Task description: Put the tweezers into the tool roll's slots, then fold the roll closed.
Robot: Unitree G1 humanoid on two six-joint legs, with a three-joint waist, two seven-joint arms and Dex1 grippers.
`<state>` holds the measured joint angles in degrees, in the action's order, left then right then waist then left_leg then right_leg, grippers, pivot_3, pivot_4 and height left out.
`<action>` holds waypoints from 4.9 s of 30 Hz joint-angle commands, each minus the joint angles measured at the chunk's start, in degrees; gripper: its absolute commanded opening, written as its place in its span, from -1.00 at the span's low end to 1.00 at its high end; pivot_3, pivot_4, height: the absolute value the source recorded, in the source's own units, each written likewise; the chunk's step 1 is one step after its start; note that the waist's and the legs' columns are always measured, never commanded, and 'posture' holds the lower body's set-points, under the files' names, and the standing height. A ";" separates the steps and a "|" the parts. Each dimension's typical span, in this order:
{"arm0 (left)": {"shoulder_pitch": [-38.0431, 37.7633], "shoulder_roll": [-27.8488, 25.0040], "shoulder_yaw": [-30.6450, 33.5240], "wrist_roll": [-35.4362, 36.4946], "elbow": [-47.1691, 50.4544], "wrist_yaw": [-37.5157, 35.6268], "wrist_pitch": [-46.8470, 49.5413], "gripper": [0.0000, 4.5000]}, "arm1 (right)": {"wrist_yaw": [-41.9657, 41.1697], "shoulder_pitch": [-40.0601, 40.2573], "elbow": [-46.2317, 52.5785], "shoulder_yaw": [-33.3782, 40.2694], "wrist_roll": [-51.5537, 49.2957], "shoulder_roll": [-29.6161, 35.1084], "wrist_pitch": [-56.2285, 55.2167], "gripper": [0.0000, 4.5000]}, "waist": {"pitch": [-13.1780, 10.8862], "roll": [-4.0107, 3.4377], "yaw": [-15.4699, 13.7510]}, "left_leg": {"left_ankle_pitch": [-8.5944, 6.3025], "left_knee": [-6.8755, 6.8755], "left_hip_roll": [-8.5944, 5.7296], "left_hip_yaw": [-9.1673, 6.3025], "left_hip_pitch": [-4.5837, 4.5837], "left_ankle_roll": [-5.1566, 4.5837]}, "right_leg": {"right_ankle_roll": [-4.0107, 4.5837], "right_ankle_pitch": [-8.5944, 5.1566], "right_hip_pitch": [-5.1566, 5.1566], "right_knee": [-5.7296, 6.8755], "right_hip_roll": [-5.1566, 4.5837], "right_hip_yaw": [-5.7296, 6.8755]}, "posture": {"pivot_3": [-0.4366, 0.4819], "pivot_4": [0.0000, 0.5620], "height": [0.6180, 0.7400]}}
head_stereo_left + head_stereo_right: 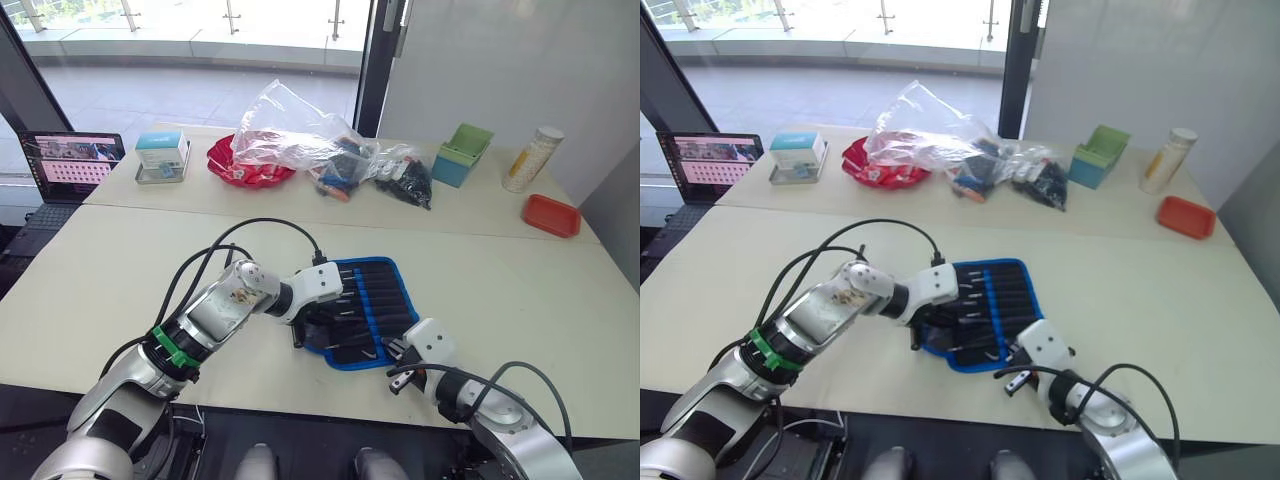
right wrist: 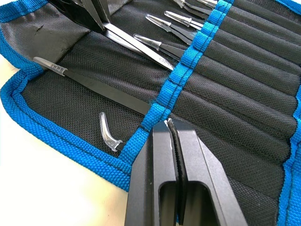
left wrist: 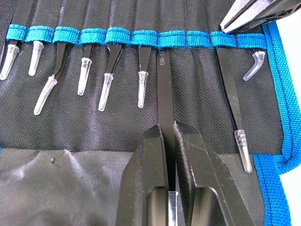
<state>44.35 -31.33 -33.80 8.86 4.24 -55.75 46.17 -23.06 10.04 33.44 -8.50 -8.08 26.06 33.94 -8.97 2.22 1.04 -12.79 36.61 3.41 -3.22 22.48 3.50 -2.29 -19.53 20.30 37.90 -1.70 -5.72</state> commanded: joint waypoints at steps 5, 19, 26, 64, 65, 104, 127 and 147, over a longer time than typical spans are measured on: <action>1.60 5.44 -1.98 -3.56 -2.72 0.08 -2.32 -0.99 | 1.37 1.83 -2.11 -0.86 0.95 -0.10 2.95 -1.00 | 0.00 0.00 -0.49 | 0.00 0.08 -0.04 -0.02 0.01 0.00 | -0.02 -0.01 -0.05 0.01 -0.02 0.00 | -0.05 -0.47 0.72; 4.85 8.23 -1.38 -8.29 -5.78 -1.79 -7.10 -0.99 | 2.10 1.71 -2.01 -1.26 0.80 -0.26 3.06 -1.00 | 0.00 -0.06 -0.12 | -0.01 0.14 -0.09 -0.13 0.32 -0.02 | 0.04 0.04 0.18 0.07 -0.02 0.00 | -0.05 -0.47 0.72; 6.36 9.27 -2.42 -11.43 -11.42 -2.93 -12.97 -0.99 | 2.13 2.08 -1.88 -1.24 0.79 -0.28 2.97 -1.00 | 0.00 -0.07 -0.19 | 0.00 0.14 -0.11 -0.13 0.33 -0.02 | 0.04 0.04 0.19 0.07 -0.02 0.00 | -0.05 -0.47 0.72; 0.38 5.78 20.27 -4.10 -4.91 -3.04 -12.11 0.99 | 2.11 2.35 -0.84 -2.27 0.30 -0.20 4.16 -1.00 | 0.02 -0.16 0.54 | 0.11 0.17 -0.64 -0.42 0.37 -0.26 | -0.18 -0.04 0.01 0.20 -0.44 0.03 | -0.05 -0.47 0.72; -0.98 5.01 24.46 -1.67 -3.23 -1.87 -10.16 0.99 | 1.96 2.12 -1.02 -2.25 0.25 -0.12 4.16 -1.00 | 0.01 -0.17 0.57 | 0.11 0.17 -0.64 -0.44 0.36 -0.26 | -0.18 -0.04 0.01 0.20 -0.44 0.05 | -0.05 -0.47 0.72; -53.59 7.76 59.00 15.94 28.73 28.90 -2.23 0.99 | 2.71 2.16 -5.58 -1.78 4.56 -5.26 -9.39 -1.00 | -0.06 -0.16 0.61 | 0.10 0.11 -0.68 -0.44 0.31 -0.21 | -0.15 -0.04 0.04 0.17 -0.74 0.19 | -0.05 -0.47 0.72; -28.70 17.90 42.28 1.09 -12.56 42.52 -19.93 0.99 | 3.82 3.08 -5.34 -3.76 4.67 -6.12 -1.00 -1.00 | 1.05 -0.70 0.08 | 0.11 0.11 -0.77 -0.43 -0.51 -0.21 | -0.20 -0.07 -0.72 0.15 -0.73 0.18 | -0.05 -0.47 0.72; -24.85 18.26 45.76 3.39 -17.10 39.38 -24.91 -0.99 | 4.41 6.29 -7.94 -2.25 5.30 -6.17 -4.75 -1.00 | 1.21 -0.82 -0.23 | 0.09 0.02 -0.85 -0.46 -0.62 -0.20 | -0.34 -0.15 -1.03 -0.15 -0.80 0.20 | -0.05 -0.47 0.72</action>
<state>19.86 -12.57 11.97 11.17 -11.70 -14.74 20.32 -18.14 13.80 30.07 -9.94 -3.01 19.47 27.13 -7.75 1.39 0.82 -12.69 36.58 2.56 -3.69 21.87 3.30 -2.62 -19.68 19.28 37.70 -2.50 -5.52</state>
